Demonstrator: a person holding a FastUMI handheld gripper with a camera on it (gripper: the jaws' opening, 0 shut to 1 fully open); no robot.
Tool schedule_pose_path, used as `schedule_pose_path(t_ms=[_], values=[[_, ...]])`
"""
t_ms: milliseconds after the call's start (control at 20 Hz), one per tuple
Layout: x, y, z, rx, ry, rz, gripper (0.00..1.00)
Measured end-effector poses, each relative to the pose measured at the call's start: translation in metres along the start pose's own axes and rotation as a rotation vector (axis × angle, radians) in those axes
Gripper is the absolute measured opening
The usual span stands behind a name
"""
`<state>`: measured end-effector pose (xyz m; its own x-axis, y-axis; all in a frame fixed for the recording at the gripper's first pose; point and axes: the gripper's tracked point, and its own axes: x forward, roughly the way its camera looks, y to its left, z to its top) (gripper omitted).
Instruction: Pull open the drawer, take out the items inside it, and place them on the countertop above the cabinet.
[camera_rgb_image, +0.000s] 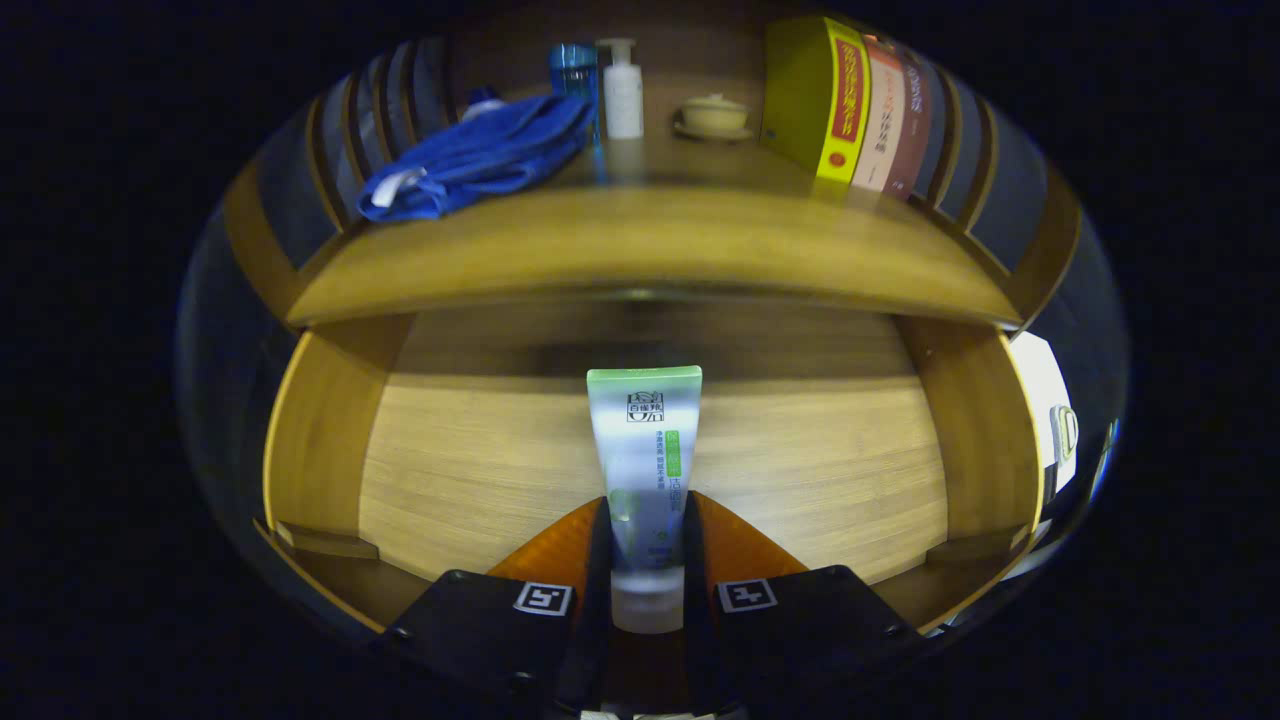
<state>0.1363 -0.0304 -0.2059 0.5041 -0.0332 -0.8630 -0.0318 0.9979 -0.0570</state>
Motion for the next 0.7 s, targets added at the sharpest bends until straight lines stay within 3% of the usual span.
schedule_pose_path(t_ms=[250, 450, 700], values=[[-0.055, 0.009, 0.018, 0.076, -0.222, 0.059, 0.39], [-0.095, 0.005, 0.03, 0.052, -0.374, 0.039, 0.39], [-0.131, 0.009, 0.096, 0.033, -0.475, 0.063, 0.39]])
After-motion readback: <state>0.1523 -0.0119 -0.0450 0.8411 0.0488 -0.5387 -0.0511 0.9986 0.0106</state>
